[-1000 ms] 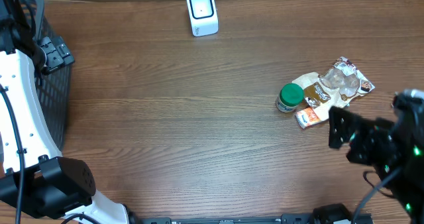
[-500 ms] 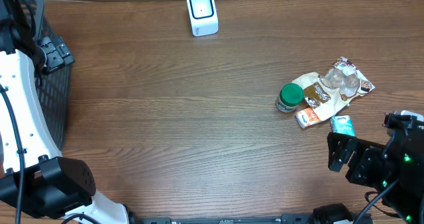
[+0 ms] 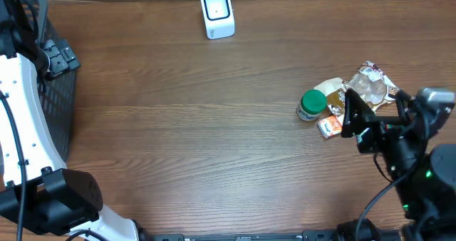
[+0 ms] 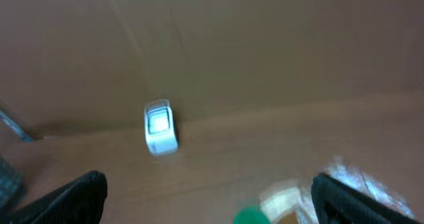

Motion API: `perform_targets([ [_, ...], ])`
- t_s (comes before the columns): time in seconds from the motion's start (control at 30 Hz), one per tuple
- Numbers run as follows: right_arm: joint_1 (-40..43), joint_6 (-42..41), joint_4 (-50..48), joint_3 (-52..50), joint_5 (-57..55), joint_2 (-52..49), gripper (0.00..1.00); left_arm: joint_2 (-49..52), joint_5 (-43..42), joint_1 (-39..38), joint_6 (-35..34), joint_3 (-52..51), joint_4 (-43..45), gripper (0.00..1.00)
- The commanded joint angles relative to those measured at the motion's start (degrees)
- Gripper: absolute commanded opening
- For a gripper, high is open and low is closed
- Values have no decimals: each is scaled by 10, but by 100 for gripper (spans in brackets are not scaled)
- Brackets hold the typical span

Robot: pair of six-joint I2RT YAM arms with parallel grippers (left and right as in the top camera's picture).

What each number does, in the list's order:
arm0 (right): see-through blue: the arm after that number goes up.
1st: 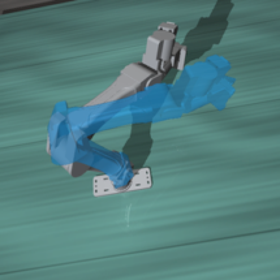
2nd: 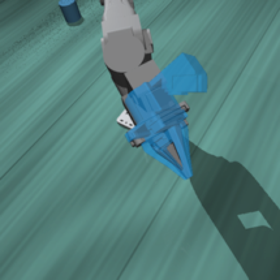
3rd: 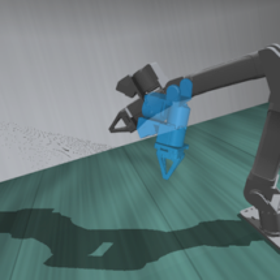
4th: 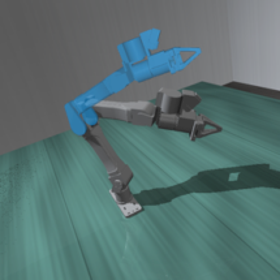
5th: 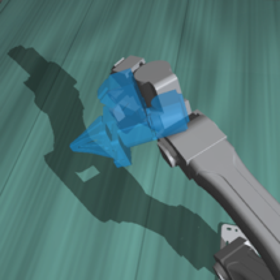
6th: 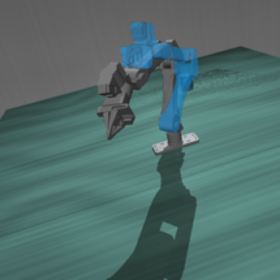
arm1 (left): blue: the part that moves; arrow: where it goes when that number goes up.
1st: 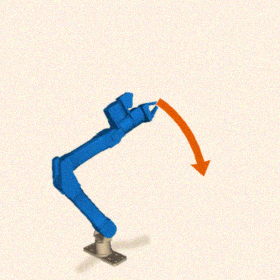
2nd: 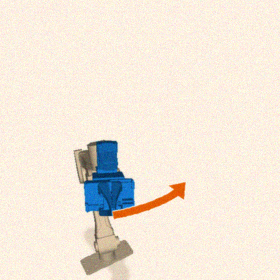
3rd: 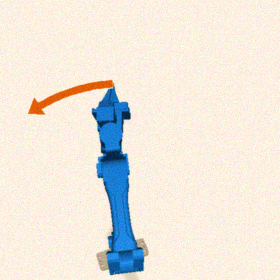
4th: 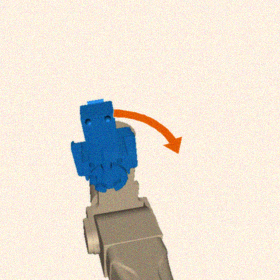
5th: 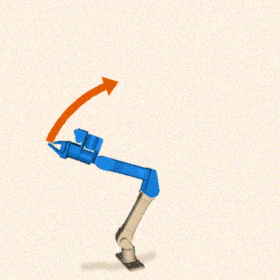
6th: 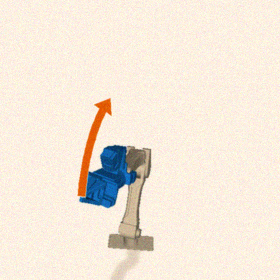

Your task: Scan the item barcode

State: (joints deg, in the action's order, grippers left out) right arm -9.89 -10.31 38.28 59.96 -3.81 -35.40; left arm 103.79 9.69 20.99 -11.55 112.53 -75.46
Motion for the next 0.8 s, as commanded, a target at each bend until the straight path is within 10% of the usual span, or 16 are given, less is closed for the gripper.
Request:
perform_targets([
  [0.0,19,48,-100,-125,29,66,100,6,-7,-8,6,0,-2,100],
  [0.3,57,44,-382,-470,86,251,100,6,-7,-8,6,0,-2,100],
  [0.77,54,44,-337,-595,85,353,100,6,-7,-8,6,0,-2,99],
])
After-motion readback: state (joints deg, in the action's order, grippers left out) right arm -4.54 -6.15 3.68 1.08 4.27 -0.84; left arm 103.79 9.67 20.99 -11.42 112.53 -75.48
